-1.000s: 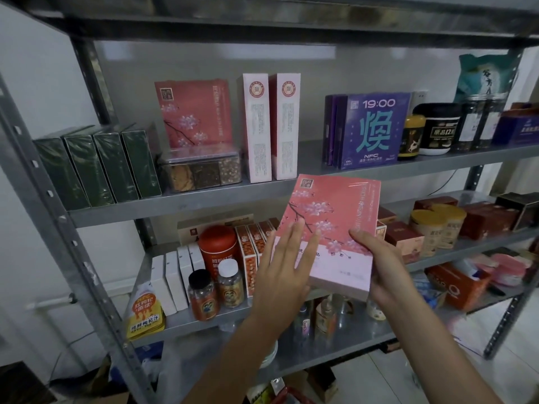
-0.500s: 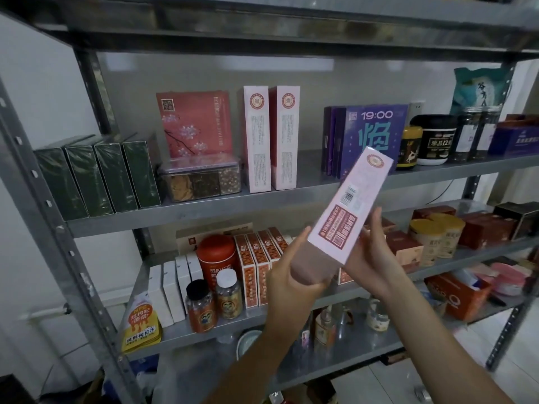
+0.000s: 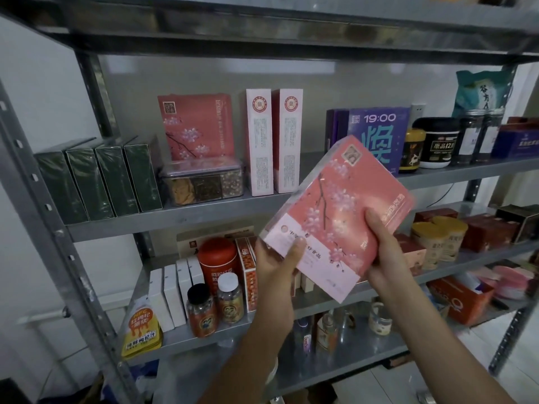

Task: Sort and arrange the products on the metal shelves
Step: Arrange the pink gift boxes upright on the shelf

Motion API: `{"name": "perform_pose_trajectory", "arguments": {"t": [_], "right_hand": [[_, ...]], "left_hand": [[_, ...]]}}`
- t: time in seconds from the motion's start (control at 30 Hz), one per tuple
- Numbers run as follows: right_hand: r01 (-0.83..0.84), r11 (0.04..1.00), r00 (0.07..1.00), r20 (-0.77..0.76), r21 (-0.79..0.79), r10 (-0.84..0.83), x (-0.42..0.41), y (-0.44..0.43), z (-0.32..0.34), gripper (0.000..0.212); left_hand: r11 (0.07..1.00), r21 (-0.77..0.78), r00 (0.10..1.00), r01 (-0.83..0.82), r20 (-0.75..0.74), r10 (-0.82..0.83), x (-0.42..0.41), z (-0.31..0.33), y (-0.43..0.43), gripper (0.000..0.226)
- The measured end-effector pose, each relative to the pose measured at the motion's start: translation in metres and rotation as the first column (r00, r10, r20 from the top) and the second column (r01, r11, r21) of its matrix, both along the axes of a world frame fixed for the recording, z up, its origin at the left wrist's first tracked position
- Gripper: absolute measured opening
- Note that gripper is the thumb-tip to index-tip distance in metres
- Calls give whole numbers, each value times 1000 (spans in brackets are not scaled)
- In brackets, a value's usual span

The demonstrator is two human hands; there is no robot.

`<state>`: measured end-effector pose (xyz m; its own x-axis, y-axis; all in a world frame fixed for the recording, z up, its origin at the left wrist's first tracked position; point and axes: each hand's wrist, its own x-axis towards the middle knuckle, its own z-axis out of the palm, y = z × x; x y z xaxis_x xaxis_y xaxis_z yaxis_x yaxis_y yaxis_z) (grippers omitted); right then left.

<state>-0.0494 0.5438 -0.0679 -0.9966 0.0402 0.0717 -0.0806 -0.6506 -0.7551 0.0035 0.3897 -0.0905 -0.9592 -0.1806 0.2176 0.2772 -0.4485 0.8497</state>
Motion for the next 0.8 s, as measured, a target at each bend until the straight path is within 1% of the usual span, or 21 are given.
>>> {"name": "perform_pose_trajectory", "arguments": {"t": [0.07, 0.13, 0.17, 0.23, 0.27, 0.33, 0.4, 0.43, 0.47, 0.5, 0.53, 0.57, 0.6, 0.63, 0.67, 0.7, 0.73, 0.77, 0.8], "right_hand": [[88, 988, 996, -9, 130, -88, 5, 2, 7, 57], [109, 976, 994, -37, 189, -104, 11, 4, 10, 54], [82, 978, 995, -73, 193, -69, 14, 5, 11, 53], [-30, 986, 983, -176, 165, 59, 23, 7, 14, 57], [-82, 986, 969, -220, 147, 113, 27, 8, 16, 60], [-115, 986, 955, -258, 124, 144, 32, 9, 20, 62], [-73, 992, 961, -259, 101, 97, 33, 9, 22, 56], [-38, 994, 965, -255, 99, 62, 34, 9, 23, 53], [3, 994, 967, -254, 110, 25, 34, 9, 24, 50], [48, 990, 966, -258, 130, -13, 35, 9, 26, 48], [96, 983, 963, -264, 155, -52, 35, 8, 27, 46], [147, 972, 958, -270, 181, -94, 35, 6, 29, 44], [200, 959, 951, -277, 203, -139, 34, 5, 29, 43], [252, 941, 941, -282, 224, -184, 33, 3, 30, 43], [302, 921, 931, -286, 245, -229, 32, 2, 31, 43], [346, 900, 919, -288, 265, -269, 31, 0, 32, 44], [380, 882, 909, -292, 278, -299, 30, -1, 33, 46], [405, 868, 899, -298, 286, -322, 29, -2, 34, 49], [426, 858, 889, -306, 288, -340, 28, -4, 35, 53]], "left_hand": [[999, 40, 998, -37, 58, 34, -6, 4, -5, 56], [996, 88, 994, -20, 108, 10, -13, 6, -8, 43], [994, 113, 992, 3, 123, -17, -16, 8, -10, 37], [983, 174, 983, 57, 163, -86, -19, 11, -12, 27], [977, 196, 974, 82, 190, -120, -21, 11, -13, 26], [969, 212, 956, 126, 234, -175, -22, 14, -11, 30], [965, 202, 943, 167, 252, -216, -23, 16, -11, 36], [968, 172, 940, 185, 255, -225, -24, 19, -11, 38], [976, 107, 942, 191, 261, -213, -24, 21, -11, 39], [985, -11, 950, 172, 267, -163, -23, 23, -10, 41], [978, -163, 961, 130, 264, -83, -23, 23, -8, 44], [942, -331, 971, 57, 238, 25, -23, 20, -6, 51], [878, -476, 975, -49, 167, 145, -21, 16, -4, 60], [817, -557, 977, -152, 42, 211, -17, 11, -3, 66], [780, -586, 975, -218, -102, 196, -14, 7, -2, 67], [762, -607, 970, -224, -214, 115, -12, 4, -1, 62], [739, -649, 965, -180, -264, 3, -10, 2, 1, 58], [698, -706, 959, -121, -265, -102, -9, 0, 4, 59], [649, -757, 951, -76, -251, -181, -7, -2, 6, 64]]}}
